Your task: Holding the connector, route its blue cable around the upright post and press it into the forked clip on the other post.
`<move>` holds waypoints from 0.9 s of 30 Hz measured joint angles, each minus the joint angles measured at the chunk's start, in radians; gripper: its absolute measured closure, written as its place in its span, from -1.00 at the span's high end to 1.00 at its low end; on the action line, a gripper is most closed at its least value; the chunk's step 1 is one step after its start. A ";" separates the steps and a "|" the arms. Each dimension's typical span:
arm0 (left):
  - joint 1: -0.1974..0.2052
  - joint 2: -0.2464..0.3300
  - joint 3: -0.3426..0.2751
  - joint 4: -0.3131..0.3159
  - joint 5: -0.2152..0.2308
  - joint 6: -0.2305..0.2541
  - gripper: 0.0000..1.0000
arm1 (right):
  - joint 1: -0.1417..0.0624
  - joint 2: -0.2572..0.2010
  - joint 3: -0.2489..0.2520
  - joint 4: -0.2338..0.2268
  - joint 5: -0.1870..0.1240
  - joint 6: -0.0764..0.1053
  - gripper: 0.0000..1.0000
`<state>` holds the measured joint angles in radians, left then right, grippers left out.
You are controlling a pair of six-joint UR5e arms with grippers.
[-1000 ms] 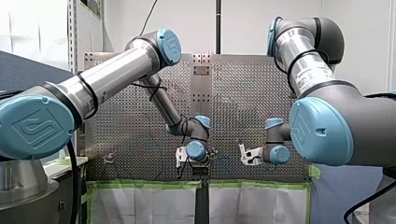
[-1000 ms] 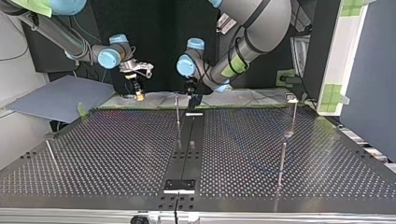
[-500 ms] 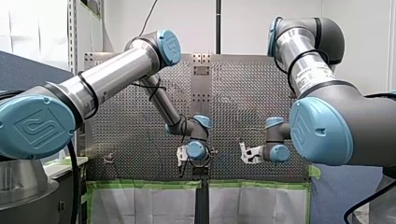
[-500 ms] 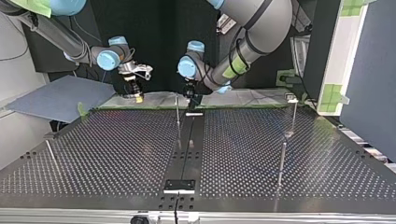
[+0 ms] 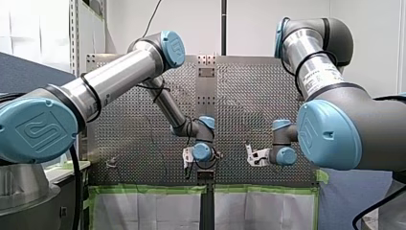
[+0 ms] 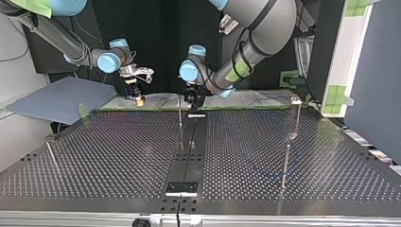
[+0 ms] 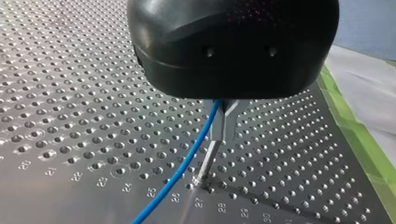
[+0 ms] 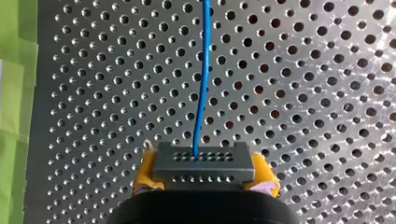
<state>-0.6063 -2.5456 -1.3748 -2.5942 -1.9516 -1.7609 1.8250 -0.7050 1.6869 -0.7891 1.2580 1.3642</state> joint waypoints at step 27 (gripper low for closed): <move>0.055 -0.001 0.045 -0.046 0.027 0.000 -0.93 | -0.025 0.000 -0.019 -0.008 0.000 0.015 -1.00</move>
<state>-0.5515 -2.5471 -1.3302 -2.6398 -1.9248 -1.7606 1.8004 -0.7050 1.6681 -0.7975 1.2579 1.3793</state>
